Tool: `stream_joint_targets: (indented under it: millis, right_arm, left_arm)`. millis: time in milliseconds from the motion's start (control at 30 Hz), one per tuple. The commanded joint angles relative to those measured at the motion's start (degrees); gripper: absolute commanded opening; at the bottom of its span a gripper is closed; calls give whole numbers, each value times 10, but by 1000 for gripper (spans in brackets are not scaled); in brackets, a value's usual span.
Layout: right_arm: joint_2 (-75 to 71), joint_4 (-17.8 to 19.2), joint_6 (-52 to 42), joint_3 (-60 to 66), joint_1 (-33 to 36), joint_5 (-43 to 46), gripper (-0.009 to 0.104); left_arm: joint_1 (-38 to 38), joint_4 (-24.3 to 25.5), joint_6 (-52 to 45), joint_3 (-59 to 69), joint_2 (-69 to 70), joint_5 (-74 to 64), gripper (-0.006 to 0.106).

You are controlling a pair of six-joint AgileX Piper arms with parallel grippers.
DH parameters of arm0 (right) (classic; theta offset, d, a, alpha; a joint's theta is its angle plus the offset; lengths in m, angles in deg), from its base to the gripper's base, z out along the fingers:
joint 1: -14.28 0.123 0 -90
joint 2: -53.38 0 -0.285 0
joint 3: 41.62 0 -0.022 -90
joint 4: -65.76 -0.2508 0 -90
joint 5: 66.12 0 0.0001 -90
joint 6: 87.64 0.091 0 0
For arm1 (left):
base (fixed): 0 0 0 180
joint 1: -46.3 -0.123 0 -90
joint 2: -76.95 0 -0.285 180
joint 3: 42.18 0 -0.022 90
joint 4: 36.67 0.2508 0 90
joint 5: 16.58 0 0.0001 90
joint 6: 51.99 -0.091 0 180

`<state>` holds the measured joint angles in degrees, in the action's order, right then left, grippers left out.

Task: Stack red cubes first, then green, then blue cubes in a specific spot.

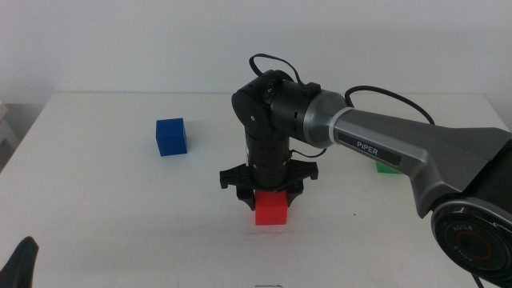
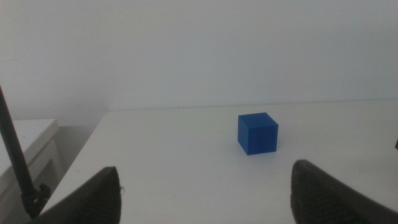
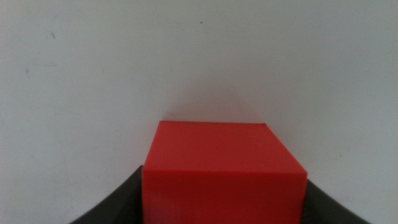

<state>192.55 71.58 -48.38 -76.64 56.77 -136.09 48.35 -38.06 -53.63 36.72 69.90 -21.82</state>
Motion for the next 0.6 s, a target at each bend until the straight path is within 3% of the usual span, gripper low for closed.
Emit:
stream_joint_targets:
  millis: [0,233,300,467,567]
  right_arm:
    - [-34,2,12,-15,0,-42,8]
    - [-34,9,26,-15,0,-41,39]
    - [-34,9,26,-15,0,-40,68]
    - [-37,7,11,-32,-1,-45,84]
    - [-63,8,-13,-44,-1,-43,88]
  left_arm:
    - [1,-2,2,-2,12,47,94]
    - [1,-2,2,-2,12,47,94]
    - [1,-2,2,-2,12,47,94]
    - [1,-2,2,-2,12,47,94]
    - [1,-2,2,-2,12,47,94]
